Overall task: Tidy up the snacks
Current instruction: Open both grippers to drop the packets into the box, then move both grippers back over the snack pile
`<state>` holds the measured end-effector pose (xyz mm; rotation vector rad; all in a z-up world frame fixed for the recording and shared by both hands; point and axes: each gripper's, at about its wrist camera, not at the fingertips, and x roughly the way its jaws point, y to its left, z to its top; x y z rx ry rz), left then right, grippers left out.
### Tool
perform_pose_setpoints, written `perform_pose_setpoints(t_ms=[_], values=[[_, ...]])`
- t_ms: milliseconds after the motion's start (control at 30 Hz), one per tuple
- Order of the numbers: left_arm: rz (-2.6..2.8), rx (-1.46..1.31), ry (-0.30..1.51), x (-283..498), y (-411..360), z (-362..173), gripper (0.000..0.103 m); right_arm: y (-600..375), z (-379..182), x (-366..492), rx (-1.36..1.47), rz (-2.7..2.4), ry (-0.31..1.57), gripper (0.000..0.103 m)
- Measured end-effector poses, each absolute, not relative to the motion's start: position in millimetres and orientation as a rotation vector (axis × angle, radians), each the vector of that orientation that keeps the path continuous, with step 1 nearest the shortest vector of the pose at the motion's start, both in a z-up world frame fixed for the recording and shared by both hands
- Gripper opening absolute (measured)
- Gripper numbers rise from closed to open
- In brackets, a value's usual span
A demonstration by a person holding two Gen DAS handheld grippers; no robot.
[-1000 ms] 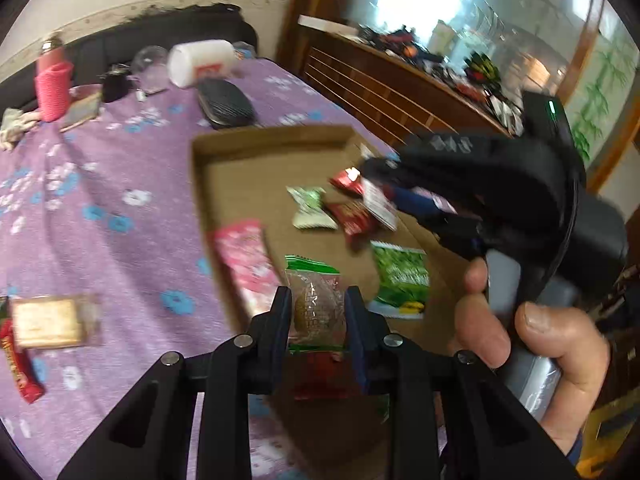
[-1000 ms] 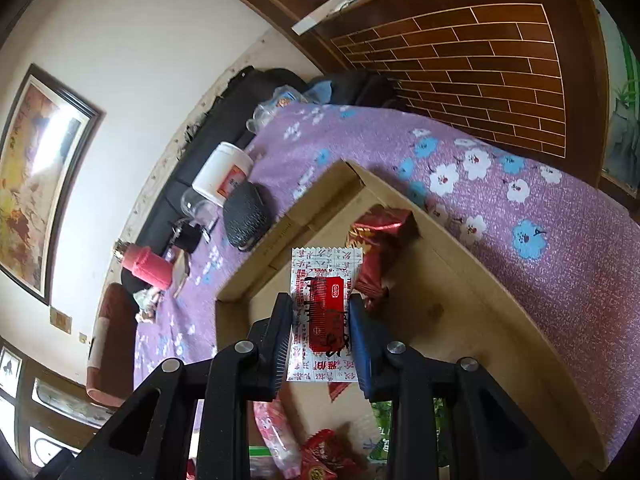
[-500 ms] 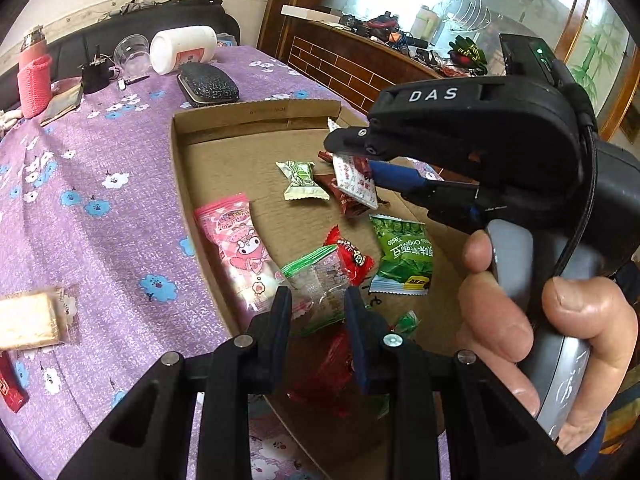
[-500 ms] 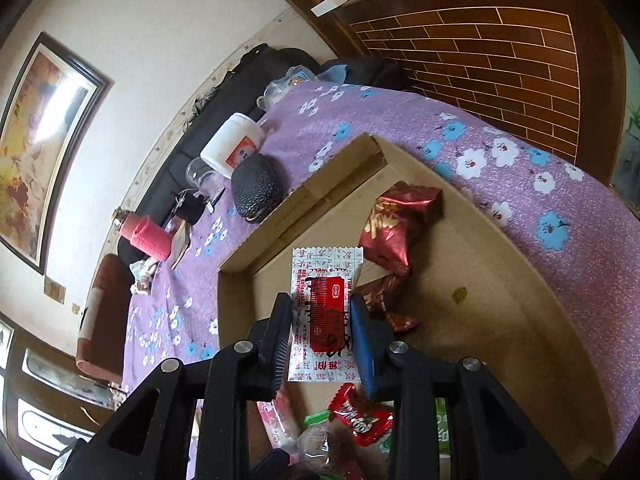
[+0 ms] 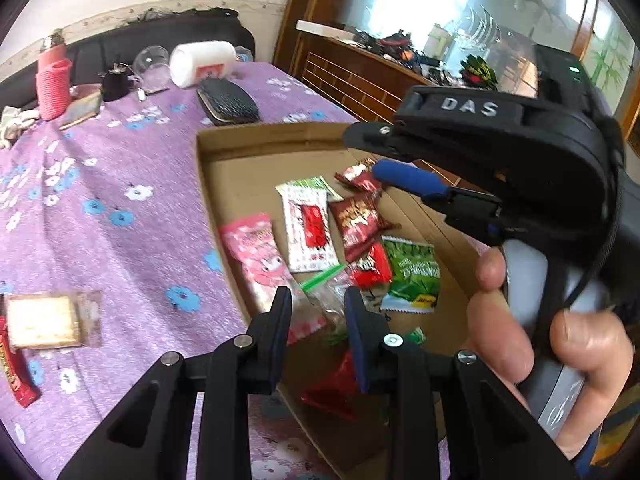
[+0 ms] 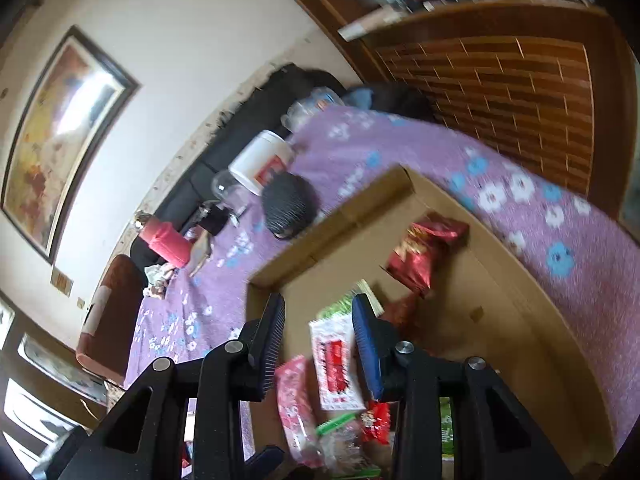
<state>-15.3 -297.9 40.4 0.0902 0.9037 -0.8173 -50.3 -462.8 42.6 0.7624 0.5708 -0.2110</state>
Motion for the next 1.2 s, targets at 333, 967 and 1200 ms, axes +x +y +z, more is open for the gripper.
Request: perform_pose_setpoints(t_ms=[333,967,1200], values=[[-0.691,0.099,0.933,-3,-265,64,0.026,-450,54,-51,0.71,-0.166,0.522,0.037],[-0.35,-0.138,1.105,42,-79,21,0.027,-368,61,-34,0.395,-0.001,0.558,0.038],[-0.283,-0.076,1.067,52,-95,14,0.037,-370,58,-31,0.417,0.015,0.567,0.038]])
